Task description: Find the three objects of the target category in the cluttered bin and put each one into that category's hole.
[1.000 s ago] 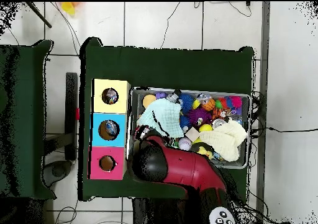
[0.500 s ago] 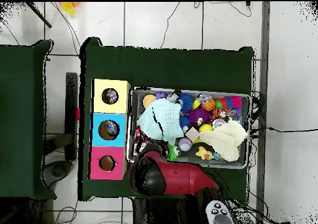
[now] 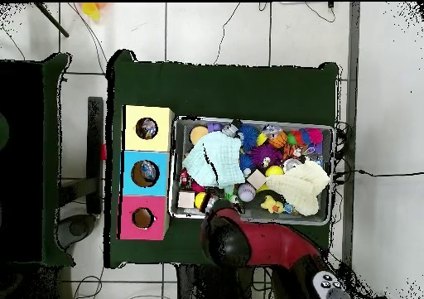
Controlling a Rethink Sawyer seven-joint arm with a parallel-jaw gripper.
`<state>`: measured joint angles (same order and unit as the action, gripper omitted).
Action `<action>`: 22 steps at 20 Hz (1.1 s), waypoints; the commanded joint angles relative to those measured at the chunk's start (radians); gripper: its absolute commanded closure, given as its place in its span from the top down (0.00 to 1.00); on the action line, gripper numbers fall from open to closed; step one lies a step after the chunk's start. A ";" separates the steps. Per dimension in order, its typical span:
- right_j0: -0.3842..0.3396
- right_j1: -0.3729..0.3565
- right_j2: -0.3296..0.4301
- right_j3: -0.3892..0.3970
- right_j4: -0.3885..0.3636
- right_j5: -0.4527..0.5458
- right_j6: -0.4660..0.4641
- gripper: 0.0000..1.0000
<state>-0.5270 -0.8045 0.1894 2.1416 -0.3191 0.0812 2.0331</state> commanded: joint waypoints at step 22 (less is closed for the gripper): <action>0.092 0.049 0.199 -0.558 -0.018 0.616 -0.074 0.00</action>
<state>-0.4871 -0.7530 0.3009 1.7911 -0.3222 0.6032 2.0331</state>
